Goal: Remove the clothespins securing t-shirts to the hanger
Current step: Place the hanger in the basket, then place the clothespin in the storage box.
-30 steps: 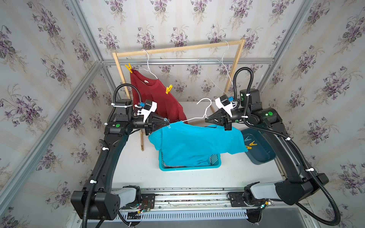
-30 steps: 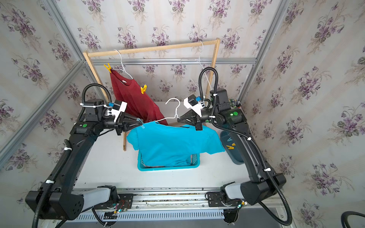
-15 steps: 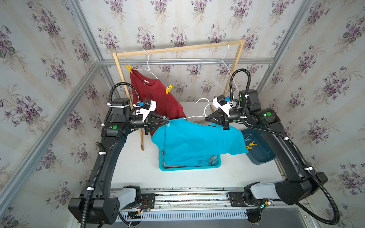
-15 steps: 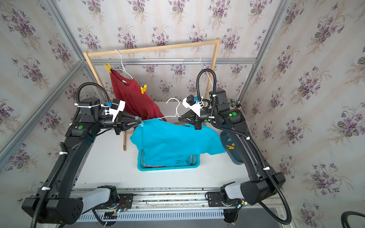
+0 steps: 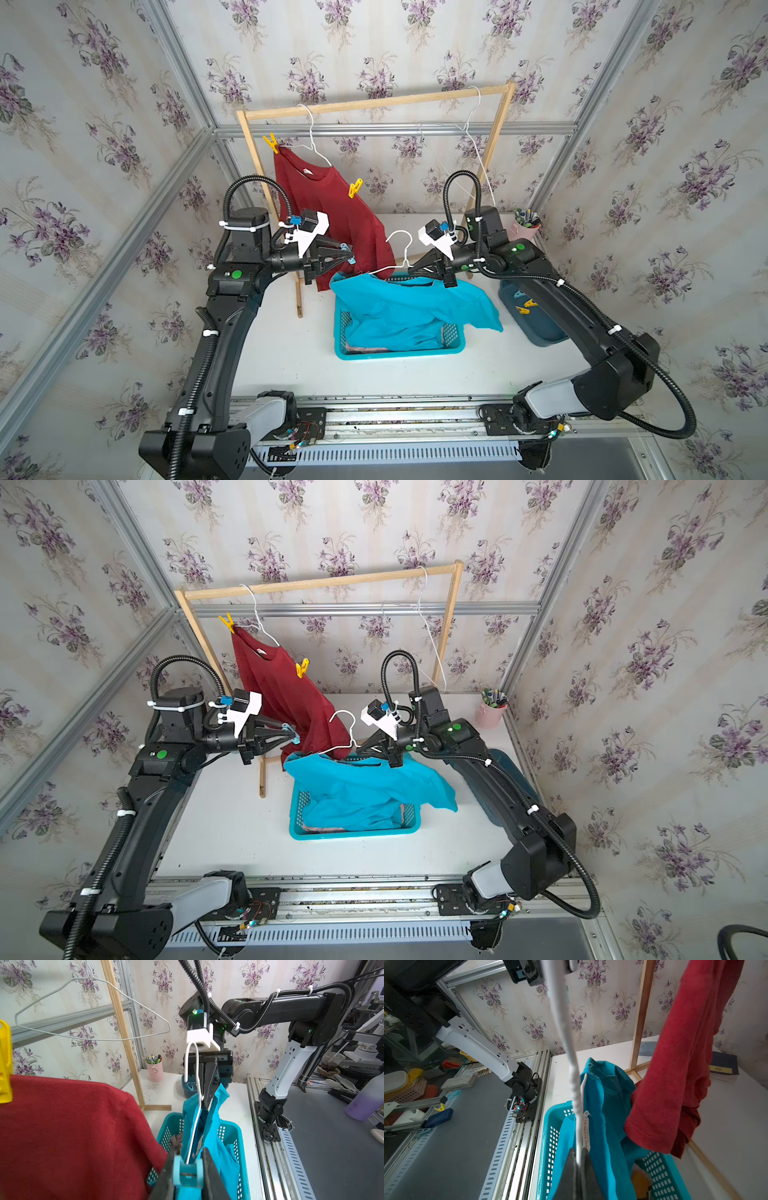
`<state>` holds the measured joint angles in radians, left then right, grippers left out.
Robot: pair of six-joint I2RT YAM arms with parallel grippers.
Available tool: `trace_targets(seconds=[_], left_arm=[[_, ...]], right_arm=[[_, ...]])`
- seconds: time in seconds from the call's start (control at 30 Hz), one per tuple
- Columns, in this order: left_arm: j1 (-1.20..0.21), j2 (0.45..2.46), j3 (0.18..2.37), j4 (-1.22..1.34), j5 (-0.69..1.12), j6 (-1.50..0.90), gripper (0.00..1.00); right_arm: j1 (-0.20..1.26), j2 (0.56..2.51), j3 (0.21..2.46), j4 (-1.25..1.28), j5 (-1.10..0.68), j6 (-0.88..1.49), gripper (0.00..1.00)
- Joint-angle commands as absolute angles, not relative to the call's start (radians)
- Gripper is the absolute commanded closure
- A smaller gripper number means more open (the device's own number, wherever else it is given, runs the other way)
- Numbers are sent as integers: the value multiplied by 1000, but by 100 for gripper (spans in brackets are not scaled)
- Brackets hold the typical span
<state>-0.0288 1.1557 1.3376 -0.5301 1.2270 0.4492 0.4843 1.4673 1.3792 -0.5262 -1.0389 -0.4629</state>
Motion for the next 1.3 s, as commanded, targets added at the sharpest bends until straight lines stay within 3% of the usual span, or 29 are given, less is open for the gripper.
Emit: trace_targets(seconds=[0.0, 0.13, 0.33, 0.6, 0.77, 0.93, 1.13, 1.2, 1.27], left_arm=[[-28, 1148, 1333, -522, 1227, 448, 99], [-29, 1146, 1329, -521, 1228, 439, 98], [-48, 1141, 1317, -520, 1206, 423, 97], [-121, 1152, 1306, -518, 1156, 425, 96], [-159, 1169, 1321, -516, 1146, 414, 96], [-192, 1191, 1344, -514, 1155, 389, 93], [-195, 1193, 1356, -515, 1204, 363, 92], [-195, 1195, 1357, -515, 1214, 355, 92], [-195, 1195, 1357, -515, 1221, 351, 91]], right_arm=[[494, 1495, 1336, -380, -1038, -410, 100], [528, 1570, 1305, -414, -877, -403, 87], [529, 1591, 1349, -477, -707, -310, 41], [531, 1453, 1307, -424, -620, -301, 9], [529, 1344, 1246, -258, -722, -212, 7], [646, 1274, 1184, 48, -845, -72, 8], [720, 1323, 1247, 40, -887, -123, 7], [730, 1347, 1275, 25, -912, -133, 9], [740, 1372, 1302, 27, -929, -127, 18]])
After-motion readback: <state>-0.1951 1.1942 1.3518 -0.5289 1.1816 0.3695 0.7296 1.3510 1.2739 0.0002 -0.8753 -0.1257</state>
